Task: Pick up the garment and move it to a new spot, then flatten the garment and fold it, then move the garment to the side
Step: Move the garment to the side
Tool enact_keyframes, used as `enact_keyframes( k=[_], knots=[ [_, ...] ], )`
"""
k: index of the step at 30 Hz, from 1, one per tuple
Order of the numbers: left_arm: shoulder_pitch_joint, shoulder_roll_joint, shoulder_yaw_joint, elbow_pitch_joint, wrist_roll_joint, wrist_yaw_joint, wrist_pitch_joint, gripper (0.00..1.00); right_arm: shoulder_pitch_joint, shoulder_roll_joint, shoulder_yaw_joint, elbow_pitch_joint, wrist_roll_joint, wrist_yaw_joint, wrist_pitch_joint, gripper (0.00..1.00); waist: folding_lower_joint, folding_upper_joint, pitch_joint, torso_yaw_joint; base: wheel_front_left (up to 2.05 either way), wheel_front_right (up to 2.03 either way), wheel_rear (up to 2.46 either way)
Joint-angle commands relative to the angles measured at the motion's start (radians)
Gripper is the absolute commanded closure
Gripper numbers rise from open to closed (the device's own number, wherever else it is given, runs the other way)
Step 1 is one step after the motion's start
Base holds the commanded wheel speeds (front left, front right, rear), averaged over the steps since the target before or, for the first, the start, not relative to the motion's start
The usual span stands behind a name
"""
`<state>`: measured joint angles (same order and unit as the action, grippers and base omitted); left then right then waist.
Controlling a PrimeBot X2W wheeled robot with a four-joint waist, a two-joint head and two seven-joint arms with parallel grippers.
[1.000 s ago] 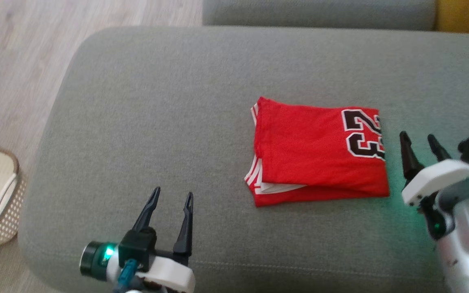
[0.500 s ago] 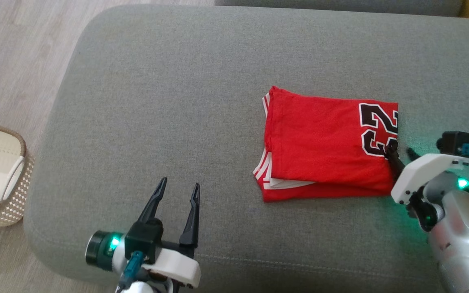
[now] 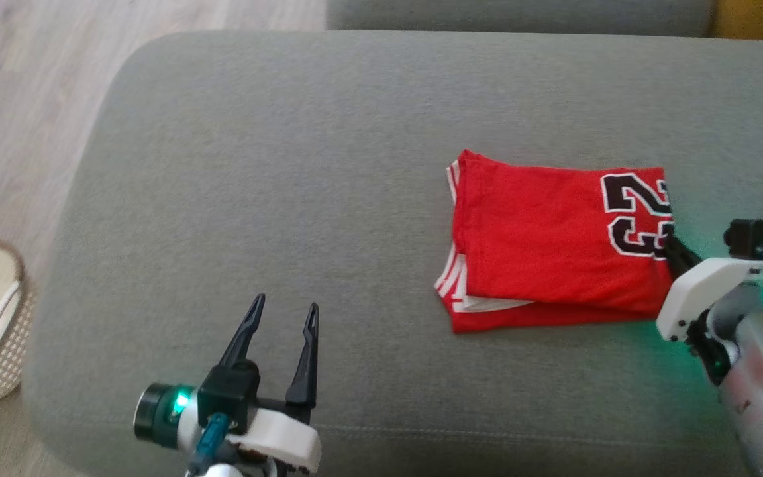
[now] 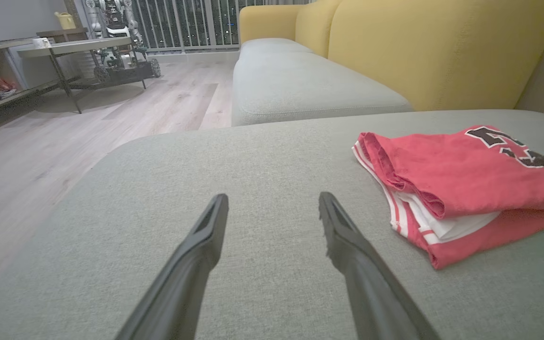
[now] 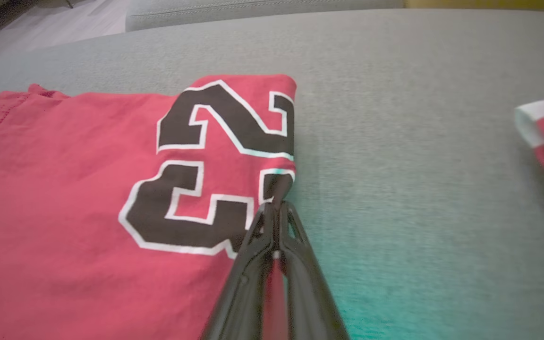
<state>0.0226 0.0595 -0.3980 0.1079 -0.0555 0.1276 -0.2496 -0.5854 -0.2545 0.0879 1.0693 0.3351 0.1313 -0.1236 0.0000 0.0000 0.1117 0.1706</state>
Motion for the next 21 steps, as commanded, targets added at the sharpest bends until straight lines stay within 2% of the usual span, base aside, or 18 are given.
enact_keyframes(
  k=[1, 5, 12, 21],
  knots=[
    [-0.007, -0.001, 0.04, -0.031, 0.005, 0.001, -0.012, 0.0, -0.039, -0.033, 0.021, -0.039, -0.004, -0.001, -0.023, 1.0, 0.0, 0.0, -0.019, -0.042, 0.0, 0.0, 0.0],
    [0.004, 0.0, 0.045, -0.034, 0.007, 0.001, -0.012, 0.0, -0.05, -0.069, 0.034, -0.074, -0.013, -0.001, -0.018, 1.0, 0.0, 0.0, -0.029, -0.085, 0.0, 0.0, 0.0],
    [0.004, -0.001, 0.05, -0.045, 0.008, -0.004, -0.012, 0.0, -0.084, -0.182, 0.036, -0.194, -0.035, -0.001, 0.052, 1.0, 0.0, 0.0, -0.038, -0.173, 0.0, 0.0, 0.0],
    [-0.003, -0.002, 0.052, -0.059, 0.011, -0.006, -0.012, 0.0, -0.104, -0.297, -0.095, -0.304, -0.079, -0.001, 0.146, 1.0, 0.0, 0.0, -0.021, -0.208, 0.0, 0.0, 0.0]
  ],
)
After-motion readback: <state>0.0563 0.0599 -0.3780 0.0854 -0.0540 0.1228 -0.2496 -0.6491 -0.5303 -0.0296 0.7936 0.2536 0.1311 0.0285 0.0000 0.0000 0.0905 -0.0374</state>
